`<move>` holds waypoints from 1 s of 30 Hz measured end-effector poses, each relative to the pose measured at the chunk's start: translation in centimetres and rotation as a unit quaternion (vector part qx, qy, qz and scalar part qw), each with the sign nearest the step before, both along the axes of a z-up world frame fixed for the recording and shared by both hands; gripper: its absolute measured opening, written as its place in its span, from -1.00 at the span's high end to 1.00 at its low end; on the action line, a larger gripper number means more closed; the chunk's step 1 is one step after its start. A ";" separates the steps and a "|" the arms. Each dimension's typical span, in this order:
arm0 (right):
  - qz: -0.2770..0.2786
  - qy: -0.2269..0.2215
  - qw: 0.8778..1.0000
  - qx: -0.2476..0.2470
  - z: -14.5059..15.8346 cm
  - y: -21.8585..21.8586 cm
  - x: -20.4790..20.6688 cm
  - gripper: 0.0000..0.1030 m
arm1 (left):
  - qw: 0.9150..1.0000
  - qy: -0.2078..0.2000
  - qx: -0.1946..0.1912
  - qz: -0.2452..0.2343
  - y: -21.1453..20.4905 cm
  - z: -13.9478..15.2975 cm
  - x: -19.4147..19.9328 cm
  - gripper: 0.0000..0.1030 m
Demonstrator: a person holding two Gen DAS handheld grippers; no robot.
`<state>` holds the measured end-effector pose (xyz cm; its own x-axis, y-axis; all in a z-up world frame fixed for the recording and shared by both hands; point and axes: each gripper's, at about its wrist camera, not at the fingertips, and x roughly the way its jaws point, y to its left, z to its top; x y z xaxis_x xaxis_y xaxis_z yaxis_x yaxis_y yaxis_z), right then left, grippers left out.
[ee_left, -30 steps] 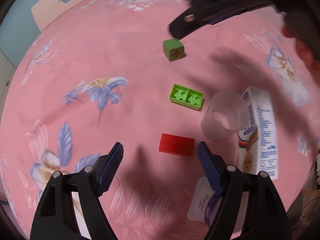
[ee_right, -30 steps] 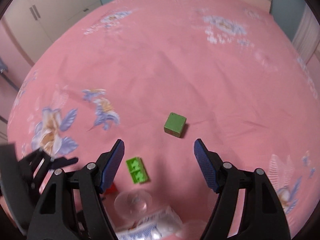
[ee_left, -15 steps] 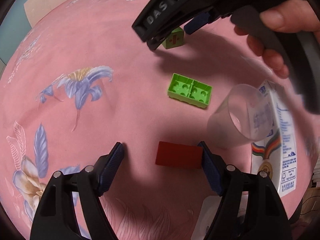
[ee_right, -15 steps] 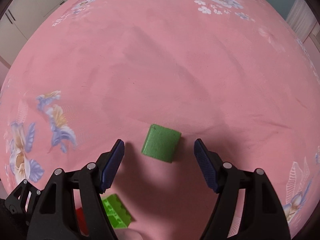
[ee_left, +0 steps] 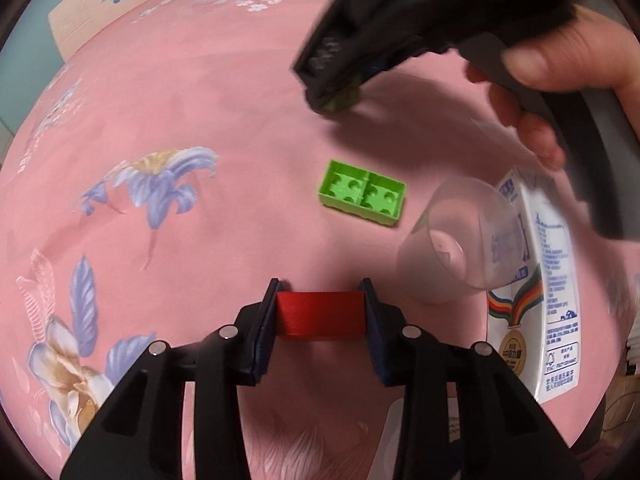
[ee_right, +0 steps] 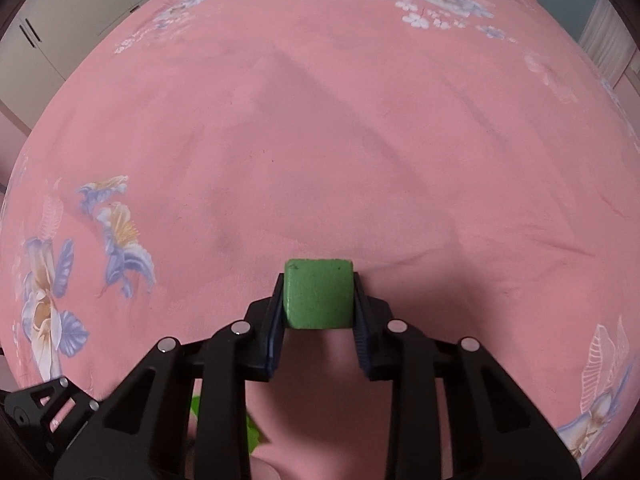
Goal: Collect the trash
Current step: 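Carry the red block and green cube over the trash bin with both tools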
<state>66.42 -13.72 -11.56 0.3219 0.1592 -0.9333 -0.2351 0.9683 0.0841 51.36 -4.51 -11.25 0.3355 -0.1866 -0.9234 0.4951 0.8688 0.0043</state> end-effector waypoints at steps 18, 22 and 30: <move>0.035 -0.105 0.994 -0.001 16.3 -2.0 -12.6 0.40 | 0.992 -0.103 0.001 0.072 1.7 14.5 -6.8 0.20; 0.042 -0.133 0.990 -0.002 20.4 -2.2 -17.0 0.40 | 0.988 -0.129 0.004 0.087 1.9 18.4 -9.2 0.20; 0.062 -0.192 0.979 -0.010 28.0 -2.8 -26.9 0.40 | 0.974 -0.201 0.000 0.103 2.0 26.9 -16.8 0.20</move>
